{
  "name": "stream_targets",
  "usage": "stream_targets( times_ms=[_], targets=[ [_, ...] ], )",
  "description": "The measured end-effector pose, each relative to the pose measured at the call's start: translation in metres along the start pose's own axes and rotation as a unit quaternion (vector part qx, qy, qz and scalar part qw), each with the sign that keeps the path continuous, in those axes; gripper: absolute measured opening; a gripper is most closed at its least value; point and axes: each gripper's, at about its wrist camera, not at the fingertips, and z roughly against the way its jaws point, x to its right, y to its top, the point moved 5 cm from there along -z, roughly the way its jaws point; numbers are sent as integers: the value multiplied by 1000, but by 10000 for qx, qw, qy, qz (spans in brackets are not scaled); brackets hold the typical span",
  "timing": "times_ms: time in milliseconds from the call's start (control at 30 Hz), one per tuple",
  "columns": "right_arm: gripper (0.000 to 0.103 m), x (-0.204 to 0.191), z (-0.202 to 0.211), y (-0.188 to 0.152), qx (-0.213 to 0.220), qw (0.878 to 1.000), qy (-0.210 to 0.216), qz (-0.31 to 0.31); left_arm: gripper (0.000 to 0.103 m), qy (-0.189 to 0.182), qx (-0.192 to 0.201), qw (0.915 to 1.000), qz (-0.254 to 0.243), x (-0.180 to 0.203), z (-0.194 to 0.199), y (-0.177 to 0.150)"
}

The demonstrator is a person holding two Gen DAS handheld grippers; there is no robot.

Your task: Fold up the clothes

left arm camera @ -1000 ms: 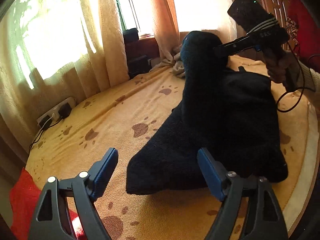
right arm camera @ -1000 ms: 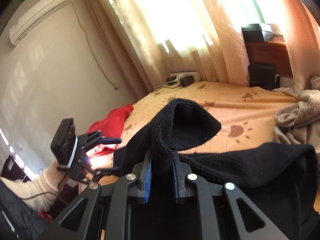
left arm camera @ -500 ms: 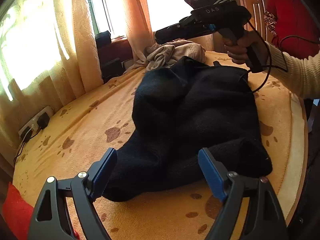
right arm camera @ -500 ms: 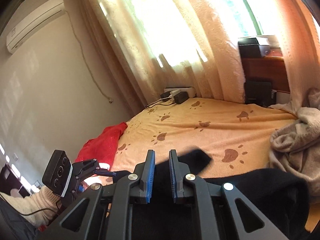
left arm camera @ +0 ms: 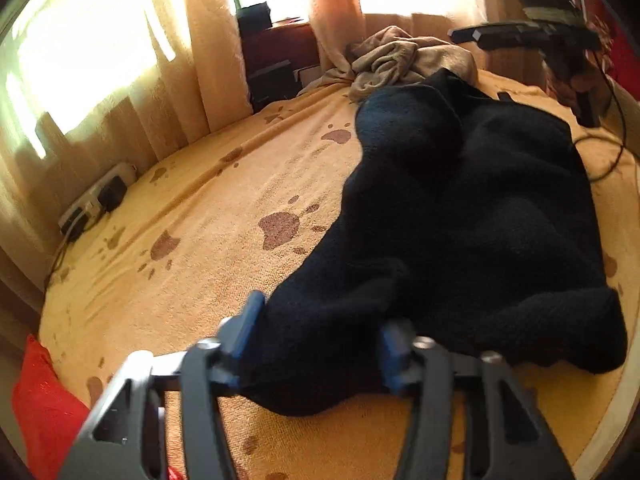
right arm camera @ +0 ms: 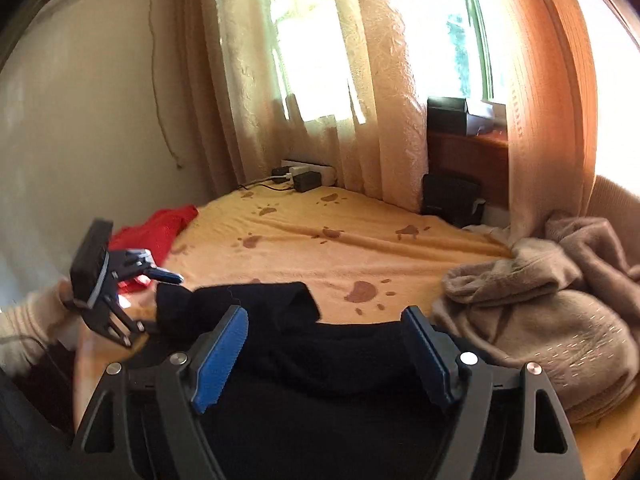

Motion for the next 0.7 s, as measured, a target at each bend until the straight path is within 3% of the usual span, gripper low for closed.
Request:
stream_targets(
  times_ms=[67,200,367,433,633,700],
  targets=[
    [81,-3,-7,-8,-256,9974,-336,586,19,-127,88,9974,703,-19,0,3],
    [81,-1,-29,-20,-665,9902,-351,1177,14,-407,388,9817,1818,-48,3,7],
    [81,2,-64,-34,-1201,9690,-517,2096,14,-470,370,9758,2103,-52,-5,11],
    [81,3,-73,-40,-1464,9618,-361,2284,14,-519,345,9733,2210,-53,-8,10],
    [81,-3,-70,-41,-1460,9554,223,2556,13,-820,240,9592,2694,-66,-19,1],
    [81,-4,-86,-44,-1554,9509,81,2676,13,-877,235,9568,2763,-66,-20,0]
  ],
)
